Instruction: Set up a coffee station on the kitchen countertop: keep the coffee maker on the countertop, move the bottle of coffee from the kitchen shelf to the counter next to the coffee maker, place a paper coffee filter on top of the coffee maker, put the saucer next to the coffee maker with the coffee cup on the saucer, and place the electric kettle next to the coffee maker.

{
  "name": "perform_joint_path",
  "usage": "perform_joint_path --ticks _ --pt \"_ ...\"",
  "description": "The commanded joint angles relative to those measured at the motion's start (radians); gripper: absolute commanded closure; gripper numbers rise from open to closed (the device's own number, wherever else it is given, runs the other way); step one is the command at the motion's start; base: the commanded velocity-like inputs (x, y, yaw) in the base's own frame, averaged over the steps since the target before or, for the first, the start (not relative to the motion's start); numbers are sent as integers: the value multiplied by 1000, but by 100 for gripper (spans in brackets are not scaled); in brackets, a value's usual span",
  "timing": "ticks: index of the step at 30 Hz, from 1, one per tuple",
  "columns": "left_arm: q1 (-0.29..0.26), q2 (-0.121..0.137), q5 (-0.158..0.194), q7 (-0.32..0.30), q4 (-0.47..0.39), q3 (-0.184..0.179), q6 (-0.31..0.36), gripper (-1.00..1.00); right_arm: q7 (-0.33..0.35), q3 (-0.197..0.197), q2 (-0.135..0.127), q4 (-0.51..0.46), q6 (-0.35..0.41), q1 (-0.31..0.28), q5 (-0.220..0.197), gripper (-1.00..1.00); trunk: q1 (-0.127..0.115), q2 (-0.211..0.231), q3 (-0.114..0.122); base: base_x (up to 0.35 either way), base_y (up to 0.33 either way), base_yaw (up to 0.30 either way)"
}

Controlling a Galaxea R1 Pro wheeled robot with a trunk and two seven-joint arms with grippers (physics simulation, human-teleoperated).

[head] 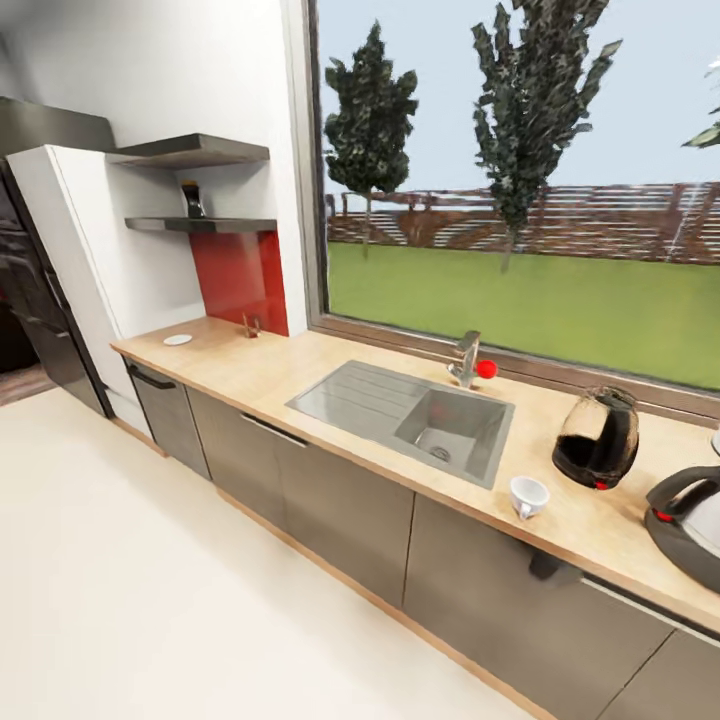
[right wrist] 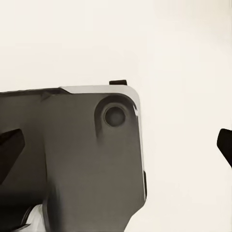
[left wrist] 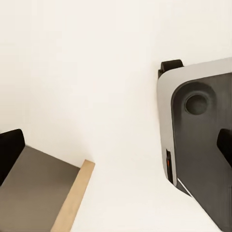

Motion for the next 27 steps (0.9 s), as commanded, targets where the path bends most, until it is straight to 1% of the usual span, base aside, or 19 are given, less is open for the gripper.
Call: perform_joint_path --ticks 1,27 --pt "-1 0 11 -4 0 -7 4 -100 1 -6 0 1 -4 -1 0 -100 1 -2 -3 271 167 218" --pt "-3 1 18 -2 1 0 1 -100 1 -6 -1 1 -4 -1 0 -100 1 -2 -32 281 190 216"
